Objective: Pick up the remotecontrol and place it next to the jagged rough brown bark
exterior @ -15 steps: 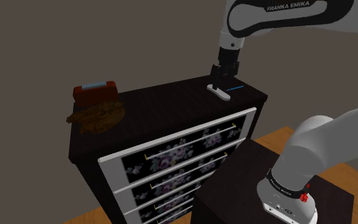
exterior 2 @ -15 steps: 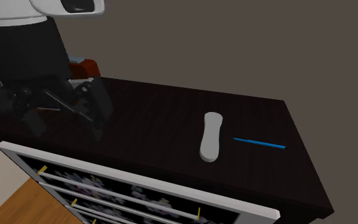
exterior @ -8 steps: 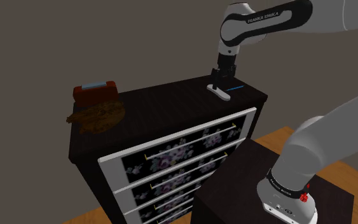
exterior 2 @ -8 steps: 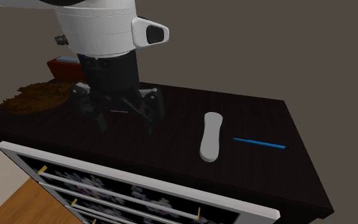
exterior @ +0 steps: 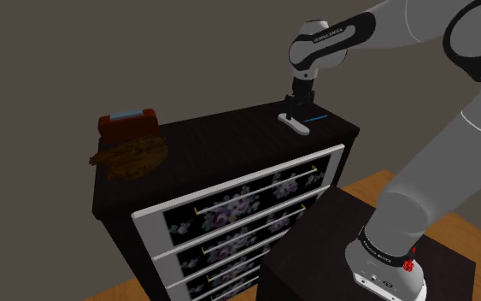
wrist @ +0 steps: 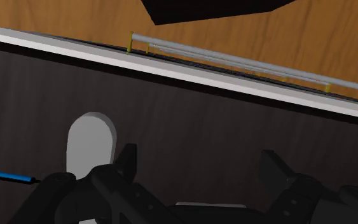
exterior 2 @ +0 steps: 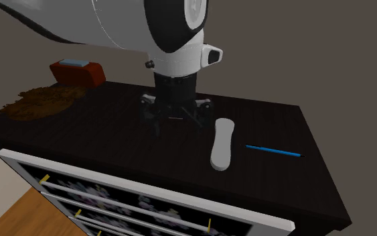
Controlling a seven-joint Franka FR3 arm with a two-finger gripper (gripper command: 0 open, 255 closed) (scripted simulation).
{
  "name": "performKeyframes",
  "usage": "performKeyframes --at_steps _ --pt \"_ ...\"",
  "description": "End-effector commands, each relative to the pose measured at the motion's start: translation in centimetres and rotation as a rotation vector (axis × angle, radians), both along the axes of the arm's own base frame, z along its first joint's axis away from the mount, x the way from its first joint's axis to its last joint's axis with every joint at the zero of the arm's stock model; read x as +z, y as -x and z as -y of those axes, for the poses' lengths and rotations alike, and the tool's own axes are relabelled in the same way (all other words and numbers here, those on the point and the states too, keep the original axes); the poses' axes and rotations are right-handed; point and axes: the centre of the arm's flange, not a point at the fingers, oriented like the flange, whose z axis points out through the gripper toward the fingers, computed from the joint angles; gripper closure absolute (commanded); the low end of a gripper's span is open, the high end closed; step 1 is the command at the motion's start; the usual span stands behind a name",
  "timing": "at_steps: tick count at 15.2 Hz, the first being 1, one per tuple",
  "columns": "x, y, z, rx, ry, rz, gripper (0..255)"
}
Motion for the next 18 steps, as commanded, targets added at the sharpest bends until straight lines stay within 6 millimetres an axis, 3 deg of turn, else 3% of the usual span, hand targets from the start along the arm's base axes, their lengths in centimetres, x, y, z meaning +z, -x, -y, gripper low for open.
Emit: performKeyframes --at_steps 1,13,18 --pt "-1.1 -1.3 1.9 -0.003 0.004 0.0 0" --pt "-7.8 -8.2 14.1 -0.027 0.022 0.001 0" --pt "-10.5 -8.2 14.1 -0.027 0.022 0.001 0"
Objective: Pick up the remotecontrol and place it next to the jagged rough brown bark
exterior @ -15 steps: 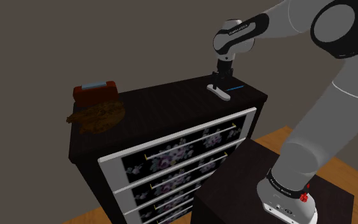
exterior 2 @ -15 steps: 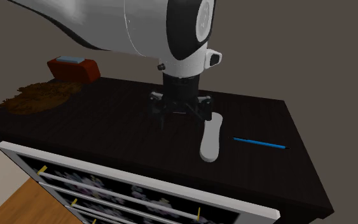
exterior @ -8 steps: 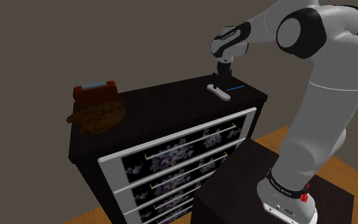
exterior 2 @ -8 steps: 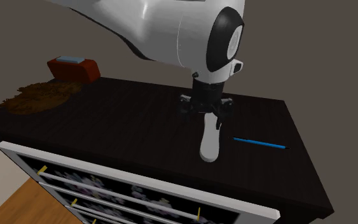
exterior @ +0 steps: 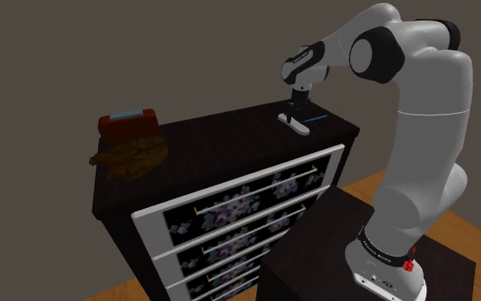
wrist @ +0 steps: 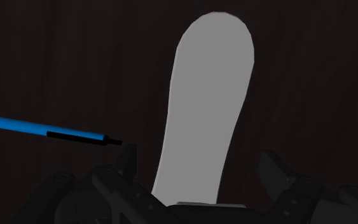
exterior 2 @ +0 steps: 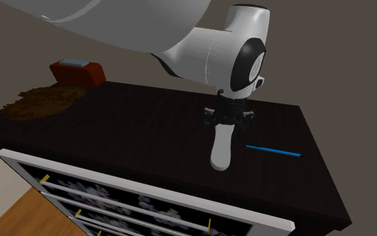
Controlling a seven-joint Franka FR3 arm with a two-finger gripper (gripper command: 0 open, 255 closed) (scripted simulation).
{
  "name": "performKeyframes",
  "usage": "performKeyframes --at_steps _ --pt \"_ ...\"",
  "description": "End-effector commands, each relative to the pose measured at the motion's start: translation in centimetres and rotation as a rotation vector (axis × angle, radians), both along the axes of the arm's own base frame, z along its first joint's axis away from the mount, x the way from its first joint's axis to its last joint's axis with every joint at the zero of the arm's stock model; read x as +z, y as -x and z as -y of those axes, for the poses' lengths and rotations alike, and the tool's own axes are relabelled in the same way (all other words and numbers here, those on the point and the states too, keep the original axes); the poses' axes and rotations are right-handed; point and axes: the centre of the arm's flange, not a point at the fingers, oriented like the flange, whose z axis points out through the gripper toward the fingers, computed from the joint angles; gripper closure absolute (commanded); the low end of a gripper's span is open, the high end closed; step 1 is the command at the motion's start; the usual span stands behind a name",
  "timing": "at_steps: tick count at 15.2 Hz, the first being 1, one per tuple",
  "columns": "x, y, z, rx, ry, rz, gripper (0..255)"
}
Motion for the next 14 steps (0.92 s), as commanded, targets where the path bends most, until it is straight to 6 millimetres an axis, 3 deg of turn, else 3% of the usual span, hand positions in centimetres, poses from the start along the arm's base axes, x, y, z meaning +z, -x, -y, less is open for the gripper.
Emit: performKeyframes --at_steps 1,3,11,12,14 --pt "-1.07 0.01 -0.01 0.0 0.0 0.0 0" --pt "-1.9 0.01 -0.02 0.0 0.0 0.0 0" --pt "-1.9 0.01 -0.02 0.0 0.0 0.0 0" --pt "-1.9 0.01 -0.02 0.0 0.0 0.0 255" --pt "-1.89 0.01 -0.02 0.0 0.0 0.0 255"
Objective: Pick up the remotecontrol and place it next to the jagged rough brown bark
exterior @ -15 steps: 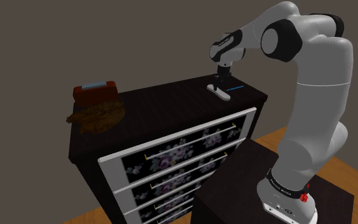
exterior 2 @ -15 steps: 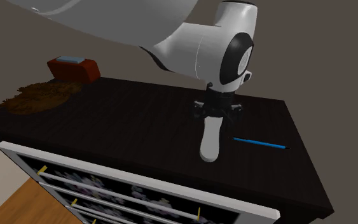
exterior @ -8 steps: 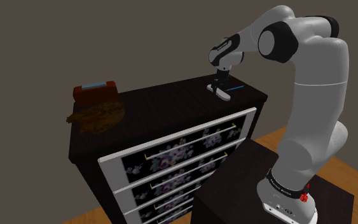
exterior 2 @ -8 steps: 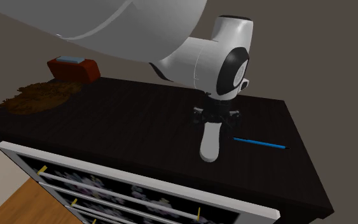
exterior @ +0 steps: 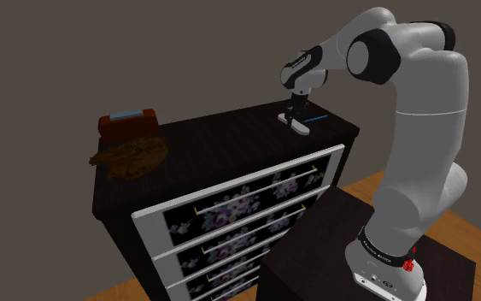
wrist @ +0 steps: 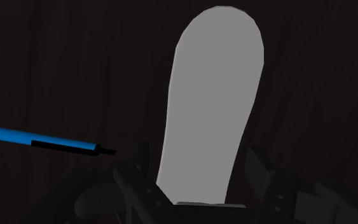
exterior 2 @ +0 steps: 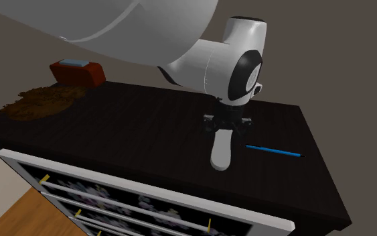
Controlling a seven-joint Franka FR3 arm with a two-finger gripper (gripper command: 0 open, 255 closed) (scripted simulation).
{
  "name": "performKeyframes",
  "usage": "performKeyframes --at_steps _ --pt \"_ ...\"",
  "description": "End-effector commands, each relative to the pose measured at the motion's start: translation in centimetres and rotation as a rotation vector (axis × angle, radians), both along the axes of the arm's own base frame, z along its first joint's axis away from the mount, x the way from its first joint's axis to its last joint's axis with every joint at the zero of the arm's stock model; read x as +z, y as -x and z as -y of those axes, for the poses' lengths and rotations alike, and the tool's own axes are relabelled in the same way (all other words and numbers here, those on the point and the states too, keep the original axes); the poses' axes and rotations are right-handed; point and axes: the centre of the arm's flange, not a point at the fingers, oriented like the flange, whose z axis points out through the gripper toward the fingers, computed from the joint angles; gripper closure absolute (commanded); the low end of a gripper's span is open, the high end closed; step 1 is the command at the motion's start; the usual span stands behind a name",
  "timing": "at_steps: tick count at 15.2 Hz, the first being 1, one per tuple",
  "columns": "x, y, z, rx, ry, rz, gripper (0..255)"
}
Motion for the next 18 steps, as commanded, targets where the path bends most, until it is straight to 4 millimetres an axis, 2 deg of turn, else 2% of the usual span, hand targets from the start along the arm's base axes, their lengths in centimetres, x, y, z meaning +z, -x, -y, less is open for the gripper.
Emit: performKeyframes --at_steps 1,7,18 --pt "0.0 0.0 0.0 0.0 0.0 0.0 255" --pt "0.0 0.0 0.0 0.0 0.0 0.0 255" --pt "5.8 0.0 0.0 0.0 0.0 0.0 255"
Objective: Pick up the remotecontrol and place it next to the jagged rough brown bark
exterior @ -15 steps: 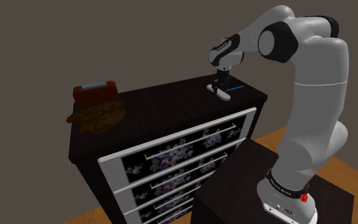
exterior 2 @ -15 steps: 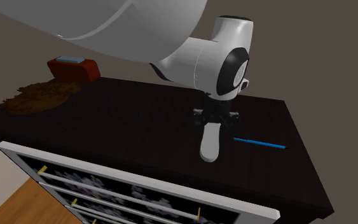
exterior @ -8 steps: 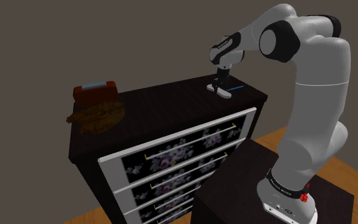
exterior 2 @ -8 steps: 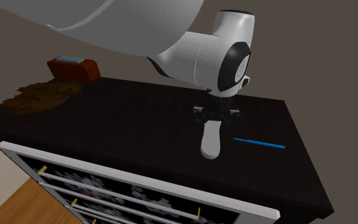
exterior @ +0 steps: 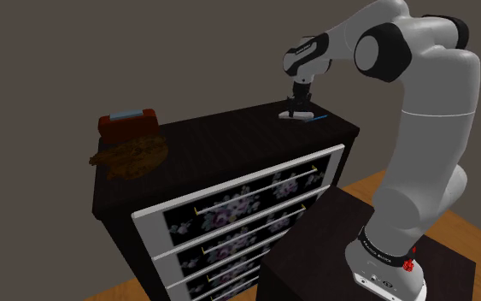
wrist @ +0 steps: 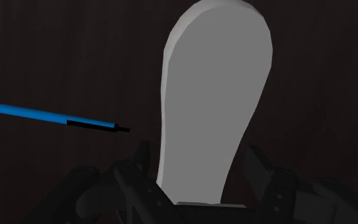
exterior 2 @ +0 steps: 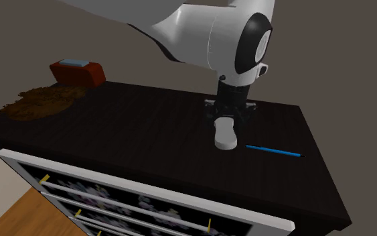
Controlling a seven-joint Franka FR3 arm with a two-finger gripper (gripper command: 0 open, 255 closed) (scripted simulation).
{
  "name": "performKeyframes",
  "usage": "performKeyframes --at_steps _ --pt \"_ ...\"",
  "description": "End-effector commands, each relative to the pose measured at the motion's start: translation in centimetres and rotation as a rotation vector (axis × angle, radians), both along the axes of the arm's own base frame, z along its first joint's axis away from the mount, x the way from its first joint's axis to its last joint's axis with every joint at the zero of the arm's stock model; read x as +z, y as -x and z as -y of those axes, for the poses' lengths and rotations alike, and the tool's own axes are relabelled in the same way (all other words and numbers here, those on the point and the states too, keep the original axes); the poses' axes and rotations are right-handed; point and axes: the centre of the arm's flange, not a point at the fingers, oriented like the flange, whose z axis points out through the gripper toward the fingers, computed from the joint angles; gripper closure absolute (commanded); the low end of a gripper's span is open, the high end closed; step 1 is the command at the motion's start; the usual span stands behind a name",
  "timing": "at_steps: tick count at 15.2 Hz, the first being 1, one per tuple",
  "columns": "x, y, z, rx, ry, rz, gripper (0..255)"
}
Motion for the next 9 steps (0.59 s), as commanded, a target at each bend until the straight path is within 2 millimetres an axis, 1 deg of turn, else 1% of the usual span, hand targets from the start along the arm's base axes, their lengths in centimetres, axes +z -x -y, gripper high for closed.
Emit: performKeyframes --at_steps 1,9 --pt "1.0 -0.1 0.0 0.0 0.0 0.0 255" --pt "5.2 -0.1 0.0 0.0 0.0 0.0 255"
